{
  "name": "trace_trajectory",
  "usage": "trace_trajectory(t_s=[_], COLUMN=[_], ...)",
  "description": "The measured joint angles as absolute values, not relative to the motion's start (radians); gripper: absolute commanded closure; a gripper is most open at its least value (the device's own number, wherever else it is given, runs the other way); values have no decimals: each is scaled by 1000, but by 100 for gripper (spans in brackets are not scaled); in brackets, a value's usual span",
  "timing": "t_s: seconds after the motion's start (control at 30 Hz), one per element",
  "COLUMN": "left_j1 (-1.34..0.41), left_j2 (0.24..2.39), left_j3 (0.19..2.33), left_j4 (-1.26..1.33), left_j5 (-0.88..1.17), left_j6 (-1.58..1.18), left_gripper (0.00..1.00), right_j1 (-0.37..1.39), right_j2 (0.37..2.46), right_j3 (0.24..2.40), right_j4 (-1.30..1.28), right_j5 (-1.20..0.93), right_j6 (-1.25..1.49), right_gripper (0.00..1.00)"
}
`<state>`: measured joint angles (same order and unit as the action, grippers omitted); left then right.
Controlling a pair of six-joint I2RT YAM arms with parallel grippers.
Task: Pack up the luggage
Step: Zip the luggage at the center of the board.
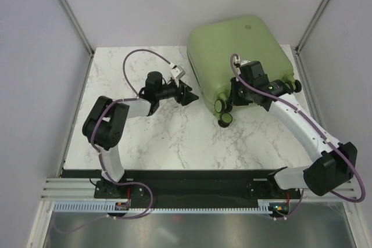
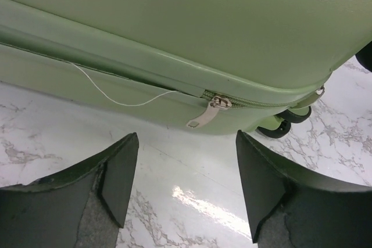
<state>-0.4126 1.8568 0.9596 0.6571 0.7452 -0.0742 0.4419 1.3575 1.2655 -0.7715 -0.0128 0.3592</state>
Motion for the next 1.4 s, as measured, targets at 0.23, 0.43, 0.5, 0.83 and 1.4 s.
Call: trace_trajectory(t_s=[0.23,0.43,0.5,0.83,1.4], left_j1=[-412,-413,-413,-423,-435], left_j2=[1925,1967,1980,2030,2070], left_j3=[1025,1082,1092,1116,1205], left_j4=[690,708,712,707,593], left_j5=[805,894,918,975,986], left_j6=[-72,-72,-72,-73,-132], left_gripper=[20,20,20,20,53], right_j1=[397,371,363,338,324], right_j2=[1350,1361,1364,1379,1389], right_j3=[1249,1248,1248,1248,1251], right_j4=[-756,-750,-749,-744,-733], right_j5=[-89,-143,-159,-216,-236], right_j6=[343,331,325,317,319], right_gripper=[100,100,100,100,100])
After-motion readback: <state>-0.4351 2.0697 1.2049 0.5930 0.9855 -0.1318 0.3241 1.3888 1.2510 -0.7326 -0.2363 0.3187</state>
